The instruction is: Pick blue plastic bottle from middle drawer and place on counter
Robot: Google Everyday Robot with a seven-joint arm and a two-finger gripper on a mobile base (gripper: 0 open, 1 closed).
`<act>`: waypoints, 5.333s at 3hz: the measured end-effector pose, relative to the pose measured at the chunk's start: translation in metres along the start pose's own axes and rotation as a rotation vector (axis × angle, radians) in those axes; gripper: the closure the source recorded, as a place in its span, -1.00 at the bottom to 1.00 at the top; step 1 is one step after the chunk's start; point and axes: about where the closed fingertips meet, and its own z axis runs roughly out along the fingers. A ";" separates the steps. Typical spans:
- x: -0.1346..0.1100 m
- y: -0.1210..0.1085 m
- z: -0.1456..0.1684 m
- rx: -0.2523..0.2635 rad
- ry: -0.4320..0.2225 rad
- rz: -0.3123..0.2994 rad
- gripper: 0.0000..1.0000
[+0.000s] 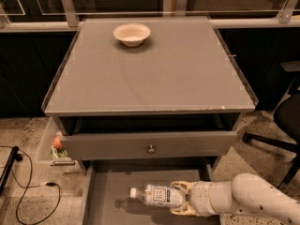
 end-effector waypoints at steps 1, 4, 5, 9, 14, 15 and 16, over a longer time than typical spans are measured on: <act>0.000 0.000 0.000 0.000 0.000 0.000 1.00; -0.083 -0.065 -0.071 0.073 0.060 -0.114 1.00; -0.128 -0.100 -0.134 0.141 0.108 -0.173 1.00; -0.193 -0.181 -0.226 0.274 0.112 -0.289 1.00; -0.199 -0.351 -0.263 0.446 0.123 -0.208 1.00; -0.185 -0.380 -0.248 0.432 0.117 -0.114 1.00; -0.174 -0.388 -0.233 0.367 0.104 -0.025 1.00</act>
Offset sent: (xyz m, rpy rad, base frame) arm 0.0068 0.0024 0.0250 0.0226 -0.0498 -0.0025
